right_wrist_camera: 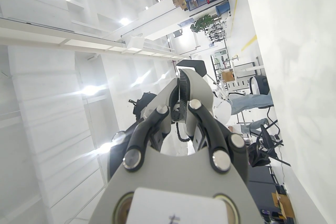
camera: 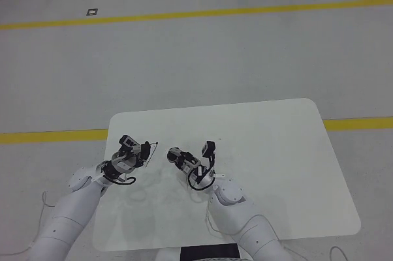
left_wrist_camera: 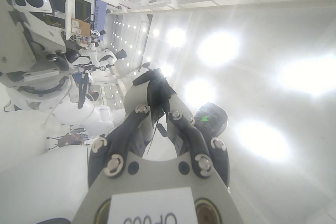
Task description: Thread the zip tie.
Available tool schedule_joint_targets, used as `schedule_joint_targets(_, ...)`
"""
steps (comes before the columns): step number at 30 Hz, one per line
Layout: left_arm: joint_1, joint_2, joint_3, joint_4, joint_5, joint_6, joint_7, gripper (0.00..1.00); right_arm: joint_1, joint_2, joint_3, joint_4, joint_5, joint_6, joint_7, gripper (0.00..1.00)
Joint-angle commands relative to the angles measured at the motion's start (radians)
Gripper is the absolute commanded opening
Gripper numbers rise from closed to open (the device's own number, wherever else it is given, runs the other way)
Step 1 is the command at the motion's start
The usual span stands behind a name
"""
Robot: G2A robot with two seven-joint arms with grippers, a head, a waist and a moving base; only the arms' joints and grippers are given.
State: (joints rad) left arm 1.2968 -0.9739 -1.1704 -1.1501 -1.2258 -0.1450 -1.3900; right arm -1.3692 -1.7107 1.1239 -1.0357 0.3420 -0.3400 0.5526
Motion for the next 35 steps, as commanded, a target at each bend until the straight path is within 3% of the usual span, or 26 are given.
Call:
schedule_joint_targets(1, 0.000, 0.000, 0.000, 0.000, 0.000, 0.000, 0.000, 0.00, -0.004, 0.003, 0.008, -0.002, -0.001, 0.000, -0.004, 1.00)
schedule_joint_targets(7, 0.000, 0.000, 0.000, 0.000, 0.000, 0.000, 0.000, 0.00, -0.032, 0.018, 0.048, -0.055, -0.011, 0.000, -0.011, 1.00)
schedule_joint_targets(15, 0.000, 0.000, 0.000, 0.000, 0.000, 0.000, 0.000, 0.00, -0.102, 0.045, 0.123, -0.240, -0.065, 0.000, -0.014, 1.00)
schedule_joint_targets(26, 0.000, 0.000, 0.000, 0.000, 0.000, 0.000, 0.000, 0.00, -0.177, 0.068, 0.148, -0.459, -0.111, 0.000, -0.023, 1.00)
schedule_joint_targets(35, 0.000, 0.000, 0.000, 0.000, 0.000, 0.000, 0.000, 0.00, -0.178, 0.069, 0.148, -0.464, -0.112, 0.000, -0.022, 1.00)
